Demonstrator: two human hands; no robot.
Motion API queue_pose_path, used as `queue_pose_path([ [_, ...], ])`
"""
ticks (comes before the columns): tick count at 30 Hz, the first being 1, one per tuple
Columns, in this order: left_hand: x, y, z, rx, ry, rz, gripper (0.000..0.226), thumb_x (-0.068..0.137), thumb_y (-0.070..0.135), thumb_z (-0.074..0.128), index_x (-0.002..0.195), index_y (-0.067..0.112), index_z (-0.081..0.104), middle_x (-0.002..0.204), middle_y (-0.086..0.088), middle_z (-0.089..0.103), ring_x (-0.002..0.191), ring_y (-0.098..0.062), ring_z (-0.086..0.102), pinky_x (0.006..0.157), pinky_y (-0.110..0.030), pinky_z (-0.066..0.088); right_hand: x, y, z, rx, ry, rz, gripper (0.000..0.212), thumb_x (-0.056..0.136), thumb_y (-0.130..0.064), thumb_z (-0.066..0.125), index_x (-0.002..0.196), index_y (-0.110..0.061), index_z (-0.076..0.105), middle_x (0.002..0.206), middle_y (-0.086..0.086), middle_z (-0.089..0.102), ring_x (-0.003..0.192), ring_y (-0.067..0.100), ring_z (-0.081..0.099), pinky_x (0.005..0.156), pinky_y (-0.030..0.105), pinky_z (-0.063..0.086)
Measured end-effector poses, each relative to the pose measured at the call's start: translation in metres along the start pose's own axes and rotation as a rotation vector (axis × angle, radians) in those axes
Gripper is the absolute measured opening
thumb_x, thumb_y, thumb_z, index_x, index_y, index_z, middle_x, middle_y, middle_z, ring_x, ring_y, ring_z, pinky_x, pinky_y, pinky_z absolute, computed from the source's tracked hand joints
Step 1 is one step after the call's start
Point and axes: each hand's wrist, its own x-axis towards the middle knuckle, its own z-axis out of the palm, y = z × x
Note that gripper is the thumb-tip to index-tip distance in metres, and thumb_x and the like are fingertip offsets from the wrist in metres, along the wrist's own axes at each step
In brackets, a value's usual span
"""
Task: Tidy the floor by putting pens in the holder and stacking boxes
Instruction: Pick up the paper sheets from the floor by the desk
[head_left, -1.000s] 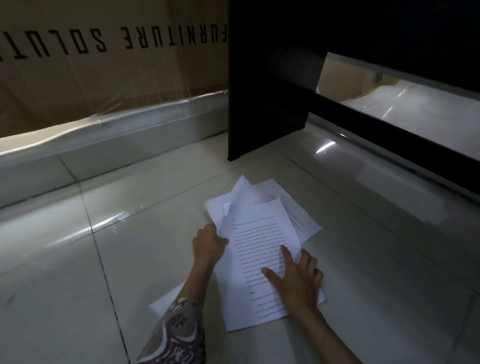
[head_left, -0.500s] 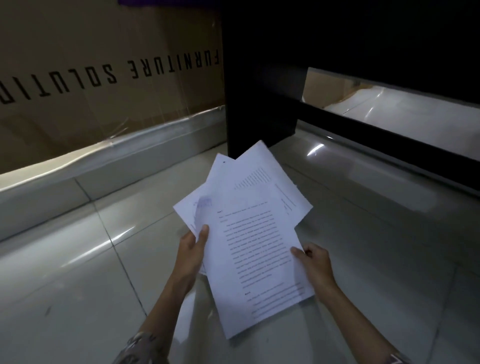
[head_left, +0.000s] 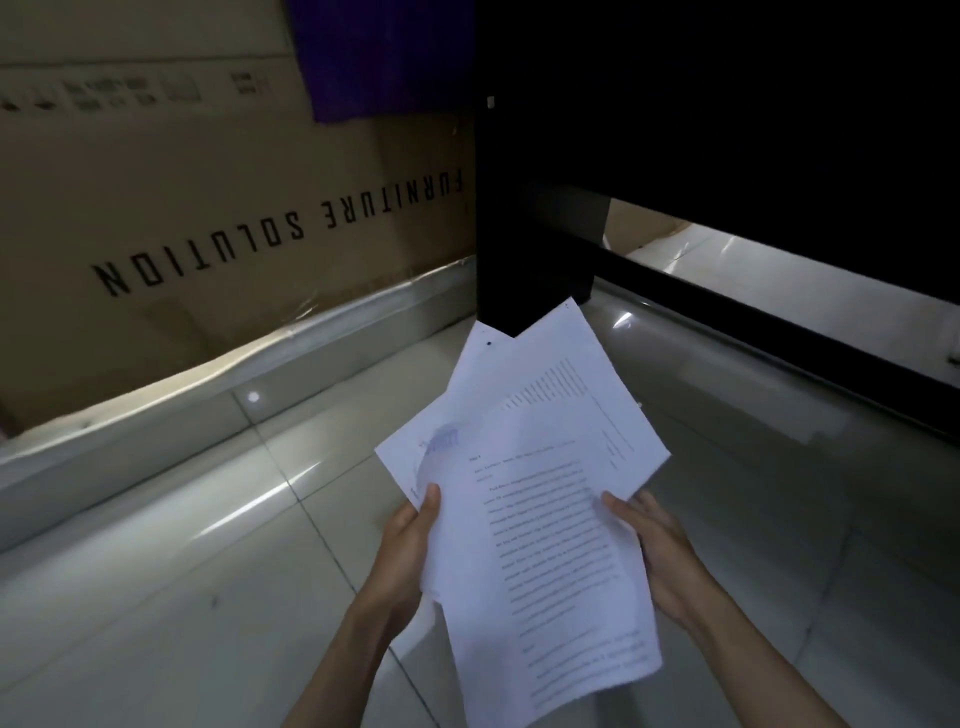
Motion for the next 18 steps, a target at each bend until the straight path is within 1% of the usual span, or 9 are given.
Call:
queue_pose_path([
  [1,-0.013,0.007,0.001,-0.005,-0.023,-0.02,0.031,0.095,0.031,0.043,0.108,0.016,0.066,0.105,-0.004,0.073,0.098,-0.023,0.069,0.084,-0.037,0.056,-0.01,-0.011,0.005,0.016,-0.02,0.0,0.033,0.083,-0.012,0.062,0.115,-0.01,0.06,0.11,0.014,0.069,0.101,0.034,0.065,0.085,0.044,0.053],
  [4,-0.056,0.045,0.001,0.005,-0.03,-0.042,0.026,0.091,0.028,0.051,0.109,0.014,0.065,0.106,-0.004,0.073,0.097,-0.022,0.07,0.081,-0.035,0.058,-0.05,-0.05,0.024,-0.038,0.05,0.001,0.02,0.086,-0.004,0.058,0.106,-0.002,0.063,0.106,0.018,0.069,0.094,0.033,0.067,0.08,0.042,0.057],
  [6,-0.08,0.078,0.0,0.007,0.002,-0.009,0.035,0.083,0.027,0.063,0.114,0.012,0.063,0.108,-0.005,0.072,0.098,-0.023,0.069,0.08,-0.036,0.057,-0.081,-0.077,0.035,-0.084,0.098,-0.016,0.014,0.087,-0.004,0.058,0.1,-0.002,0.063,0.105,0.018,0.069,0.094,0.033,0.067,0.08,0.042,0.055],
  [8,-0.099,0.113,-0.003,0.02,0.06,0.033,0.041,0.079,0.032,0.069,0.114,0.012,0.062,0.108,-0.004,0.072,0.097,-0.025,0.069,0.077,-0.037,0.055,-0.111,-0.102,0.043,-0.132,0.127,-0.037,0.01,0.087,-0.004,0.057,0.096,-0.004,0.063,0.102,0.016,0.07,0.09,0.031,0.067,0.075,0.039,0.055],
  [11,-0.123,0.175,-0.004,0.136,0.106,0.068,0.027,0.089,0.031,0.057,0.1,0.007,0.063,0.093,-0.01,0.069,0.081,-0.027,0.065,0.07,-0.035,0.052,-0.16,-0.143,0.05,-0.164,0.153,-0.066,0.012,0.087,-0.006,0.058,0.098,-0.002,0.063,0.1,0.016,0.07,0.087,0.031,0.069,0.074,0.039,0.057],
  [12,-0.13,0.19,-0.004,0.194,0.094,0.08,0.024,0.093,0.028,0.052,0.093,0.007,0.065,0.086,-0.009,0.069,0.074,-0.024,0.064,0.066,-0.032,0.051,-0.173,-0.152,0.053,-0.171,0.158,-0.08,0.012,0.088,-0.007,0.058,0.098,-0.002,0.063,0.099,0.016,0.071,0.086,0.03,0.069,0.074,0.04,0.058],
  [14,-0.154,0.223,0.004,0.316,0.022,0.083,0.027,0.095,0.022,0.047,0.083,0.01,0.068,0.074,-0.003,0.07,0.064,-0.017,0.063,0.059,-0.024,0.051,-0.209,-0.175,0.055,-0.168,0.188,-0.096,0.01,0.088,-0.007,0.058,0.094,-0.003,0.064,0.097,0.014,0.072,0.083,0.027,0.07,0.072,0.037,0.059],
  [16,-0.181,0.249,0.015,0.38,-0.054,0.083,0.028,0.096,0.018,0.047,0.085,0.008,0.071,0.075,-0.003,0.072,0.065,-0.016,0.066,0.058,-0.021,0.052,-0.245,-0.192,0.055,-0.145,0.232,-0.101,0.009,0.089,-0.008,0.057,0.091,-0.004,0.065,0.095,0.013,0.072,0.08,0.024,0.071,0.072,0.035,0.059],
  [18,-0.206,0.264,0.024,0.404,-0.108,0.061,0.028,0.096,0.015,0.047,0.088,0.003,0.071,0.079,-0.008,0.073,0.069,-0.018,0.068,0.059,-0.023,0.054,-0.277,-0.204,0.053,-0.125,0.28,-0.09,0.011,0.09,-0.011,0.056,0.09,-0.004,0.065,0.095,0.013,0.072,0.08,0.024,0.07,0.074,0.036,0.058],
])
